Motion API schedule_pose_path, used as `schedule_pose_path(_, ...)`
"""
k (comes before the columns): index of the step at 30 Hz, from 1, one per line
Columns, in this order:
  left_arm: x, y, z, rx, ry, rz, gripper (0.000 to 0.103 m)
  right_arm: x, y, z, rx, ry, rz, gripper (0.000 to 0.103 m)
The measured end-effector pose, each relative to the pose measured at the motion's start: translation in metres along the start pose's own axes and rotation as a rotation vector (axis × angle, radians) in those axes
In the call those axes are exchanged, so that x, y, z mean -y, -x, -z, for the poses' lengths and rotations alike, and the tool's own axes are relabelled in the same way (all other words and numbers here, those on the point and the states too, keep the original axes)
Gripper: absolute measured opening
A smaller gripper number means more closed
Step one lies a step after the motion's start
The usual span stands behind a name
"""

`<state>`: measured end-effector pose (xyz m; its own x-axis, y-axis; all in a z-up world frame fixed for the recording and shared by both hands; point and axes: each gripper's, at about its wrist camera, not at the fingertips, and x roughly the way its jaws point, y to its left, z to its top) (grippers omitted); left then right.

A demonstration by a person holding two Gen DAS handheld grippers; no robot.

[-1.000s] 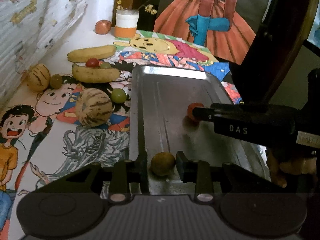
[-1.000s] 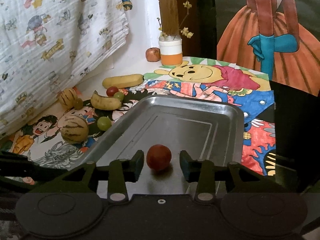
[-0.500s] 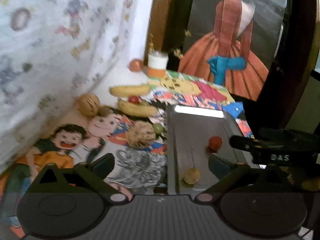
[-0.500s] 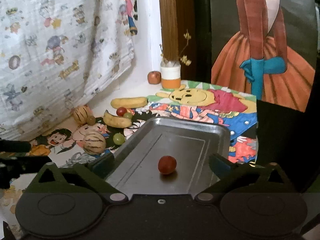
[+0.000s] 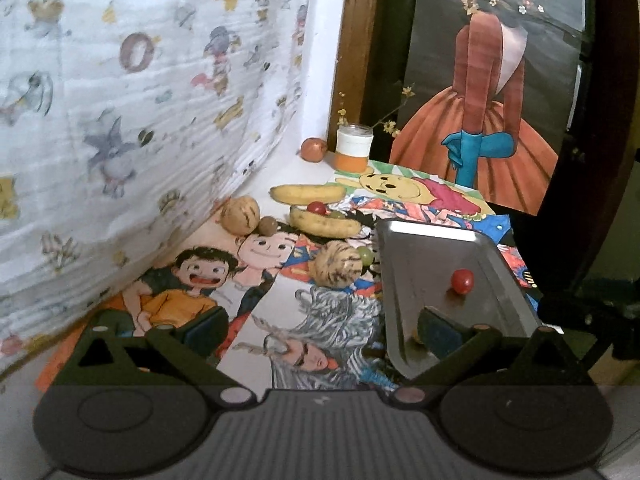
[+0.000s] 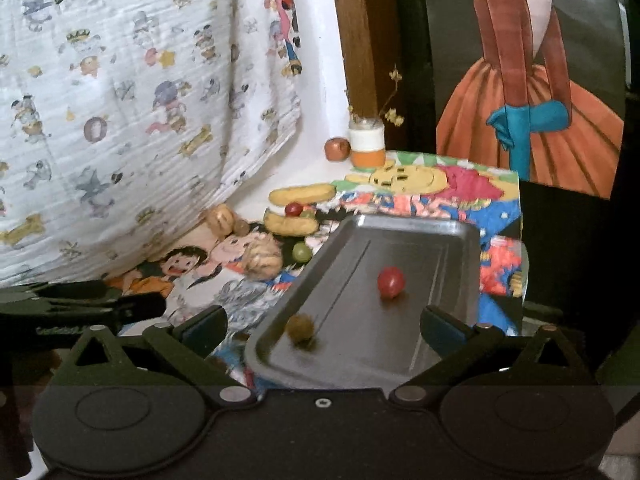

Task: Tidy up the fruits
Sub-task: 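Lift both open tools away from the metal tray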

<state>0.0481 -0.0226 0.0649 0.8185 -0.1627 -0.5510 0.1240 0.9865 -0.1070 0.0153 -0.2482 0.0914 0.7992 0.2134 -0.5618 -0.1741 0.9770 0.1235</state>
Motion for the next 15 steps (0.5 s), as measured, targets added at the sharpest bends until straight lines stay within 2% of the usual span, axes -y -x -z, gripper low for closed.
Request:
schedule_pose_path(10, -0.016, -0.003, 0.018, -0.071, -0.028, -0.06, 0.103, -0.018, -0.015, 0.034, -0.152, 0.028, -0.019, 0.102)
schedule_pose_path(15, -0.026, -0.009, 0.025, -0.121, -0.027, -0.087, 0.103, -0.017, -0.025, 0.038, -0.203, 0.013, -0.024, 0.102)
